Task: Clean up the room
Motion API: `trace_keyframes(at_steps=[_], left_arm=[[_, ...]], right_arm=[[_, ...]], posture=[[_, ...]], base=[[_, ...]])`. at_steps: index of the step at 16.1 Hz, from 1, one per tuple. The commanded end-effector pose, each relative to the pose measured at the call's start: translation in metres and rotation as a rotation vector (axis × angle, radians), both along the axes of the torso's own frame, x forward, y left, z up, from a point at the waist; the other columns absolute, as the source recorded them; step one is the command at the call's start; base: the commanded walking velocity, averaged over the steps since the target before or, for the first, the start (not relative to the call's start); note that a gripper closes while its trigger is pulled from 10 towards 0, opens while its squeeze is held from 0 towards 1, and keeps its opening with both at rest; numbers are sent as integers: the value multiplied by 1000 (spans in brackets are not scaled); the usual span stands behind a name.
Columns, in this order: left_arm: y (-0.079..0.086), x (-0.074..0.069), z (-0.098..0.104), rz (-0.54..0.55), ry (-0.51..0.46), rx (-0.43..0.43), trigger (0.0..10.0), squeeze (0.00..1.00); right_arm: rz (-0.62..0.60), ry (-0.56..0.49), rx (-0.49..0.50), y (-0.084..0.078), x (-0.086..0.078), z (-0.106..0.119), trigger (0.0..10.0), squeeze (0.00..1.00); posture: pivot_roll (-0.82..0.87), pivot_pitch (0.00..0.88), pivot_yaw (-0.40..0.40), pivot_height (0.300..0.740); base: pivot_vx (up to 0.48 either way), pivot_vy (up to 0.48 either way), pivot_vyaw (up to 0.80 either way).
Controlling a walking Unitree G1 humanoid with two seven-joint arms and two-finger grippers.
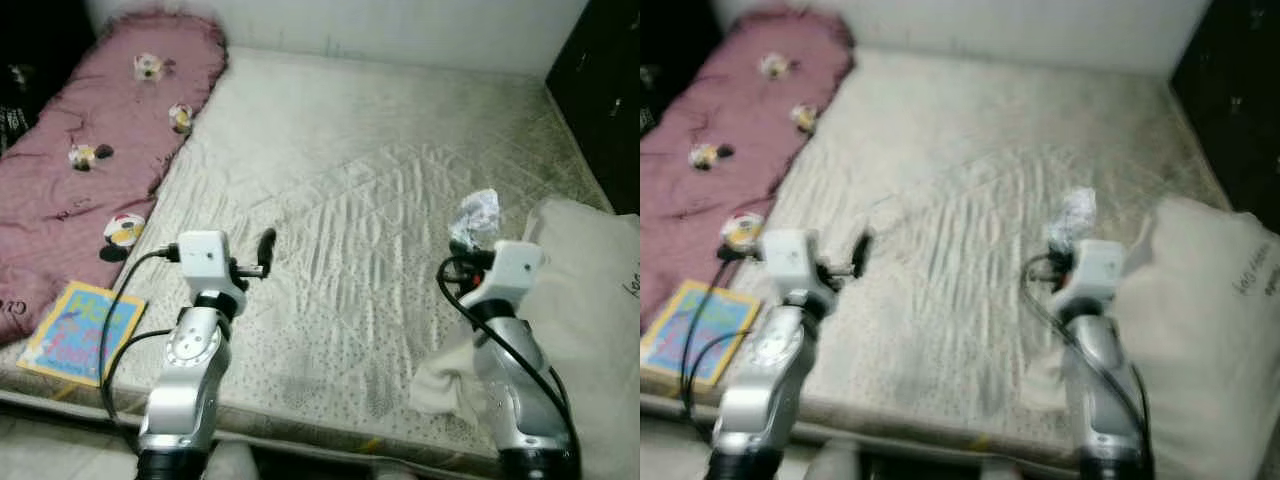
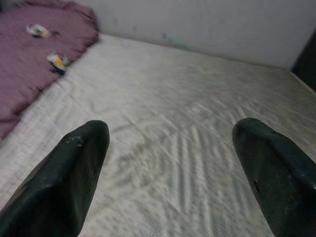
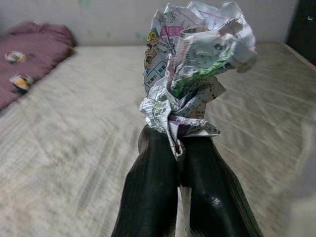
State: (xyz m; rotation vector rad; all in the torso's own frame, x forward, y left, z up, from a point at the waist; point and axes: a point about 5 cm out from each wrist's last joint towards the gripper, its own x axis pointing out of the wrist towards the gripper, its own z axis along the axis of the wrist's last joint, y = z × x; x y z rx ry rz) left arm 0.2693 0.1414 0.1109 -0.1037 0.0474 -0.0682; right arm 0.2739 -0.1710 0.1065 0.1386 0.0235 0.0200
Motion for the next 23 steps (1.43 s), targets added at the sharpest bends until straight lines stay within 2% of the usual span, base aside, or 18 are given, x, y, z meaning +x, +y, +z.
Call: trace_keyframes(at_steps=[1, 4, 5, 8, 12, 16, 23], left_arm=[[16, -4, -5, 62, 28, 16, 10000, 0], [14, -4, -6, 56, 41, 26, 10000, 0], [12, -4, -7, 45, 49, -4, 10000, 0], [12, -4, -6, 33, 47, -19, 10000, 0], [10, -4, -5, 25, 43, 7, 10000, 0], [10, -4, -6, 22, 46, -19, 10000, 0], [10, -4, -5, 15, 47, -16, 10000, 0]], right_arm=[[59, -51, 8, 16, 5, 13, 10000, 0], [60, -46, 9, 16, 5, 12, 10000, 0], [59, -43, 9, 16, 5, 11, 10000, 0], [59, -42, 7, 17, 5, 11, 10000, 0], [57, -42, 5, 18, 6, 11, 10000, 0], [58, -41, 4, 19, 6, 10, 10000, 0], [60, -50, -1, 21, 6, 12, 10000, 0]], posture=[[-4, 9, -36, 740], [-2, 10, -37, 740], [-2, 10, -37, 740], [2, 12, -36, 740], [2, 14, -37, 740], [2, 14, -37, 740], [6, 24, -35, 740]], base=[[0, 0, 0], [0, 0, -275], [0, 0, -469], [0, 0, -519], [0, 0, 0], [0, 0, 0], [0, 449, 0]])
